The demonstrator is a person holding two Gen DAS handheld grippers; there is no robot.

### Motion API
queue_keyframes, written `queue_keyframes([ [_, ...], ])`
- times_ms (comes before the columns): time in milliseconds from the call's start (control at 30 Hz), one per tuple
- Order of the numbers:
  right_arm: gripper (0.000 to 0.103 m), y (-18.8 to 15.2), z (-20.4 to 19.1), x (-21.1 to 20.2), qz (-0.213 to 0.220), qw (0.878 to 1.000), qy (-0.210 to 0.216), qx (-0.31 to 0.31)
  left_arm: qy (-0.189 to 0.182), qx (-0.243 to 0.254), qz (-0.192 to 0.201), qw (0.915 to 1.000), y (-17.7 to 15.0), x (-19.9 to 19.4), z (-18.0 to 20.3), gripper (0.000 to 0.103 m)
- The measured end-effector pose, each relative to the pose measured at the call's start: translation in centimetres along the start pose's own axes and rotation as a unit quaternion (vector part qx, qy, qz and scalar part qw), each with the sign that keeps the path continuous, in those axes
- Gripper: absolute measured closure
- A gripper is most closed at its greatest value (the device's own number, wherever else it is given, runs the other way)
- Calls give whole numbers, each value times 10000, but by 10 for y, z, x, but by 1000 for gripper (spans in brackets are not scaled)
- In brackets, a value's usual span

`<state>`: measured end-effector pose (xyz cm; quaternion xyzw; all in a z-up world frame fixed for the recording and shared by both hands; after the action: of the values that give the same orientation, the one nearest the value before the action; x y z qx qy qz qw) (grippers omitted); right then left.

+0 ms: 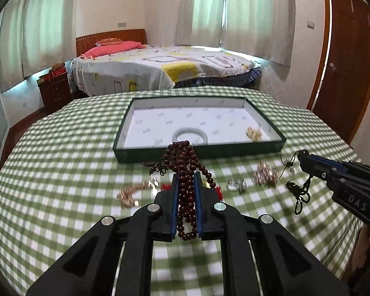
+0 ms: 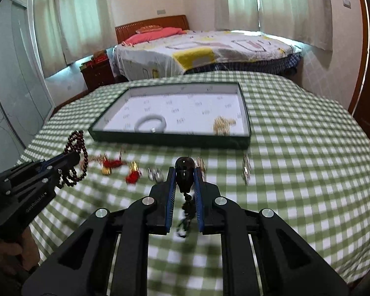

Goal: Organize jewelry
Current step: 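Lift the bracelet and pendant into the tray and open both grippers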

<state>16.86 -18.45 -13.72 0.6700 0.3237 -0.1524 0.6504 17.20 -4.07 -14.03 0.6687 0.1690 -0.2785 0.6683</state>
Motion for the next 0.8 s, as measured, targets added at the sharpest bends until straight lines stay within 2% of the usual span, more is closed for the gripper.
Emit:
queue_keyframes([
  [367,88,94,-11,34,585,9980,95,-196,148,-93,490,9986,76,37,-27,91],
  [500,88,115,-11,53,706,9972,91,-227,211,-95,527,9983,95,61,-34,91],
  [633,88,117,-6,85,542,9983,95,-174,245,-108,330,9991,95,92,-41,91],
  [800,88,93,0,132,-20,9999,129,-94,237,-193,-222,9993,71,131,-49,91],
])
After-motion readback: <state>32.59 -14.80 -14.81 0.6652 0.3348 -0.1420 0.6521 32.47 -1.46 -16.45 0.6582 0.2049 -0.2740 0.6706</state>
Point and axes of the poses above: each gripper's, at about its wrist camera, not at the fingertips, and x roughly the way its jaws point, z to its right, y to its top, the point moved 9 cm from there along x, roughly the way its jaws point, and after that the axes turned 1 degree about z, right-handed, at the moved point
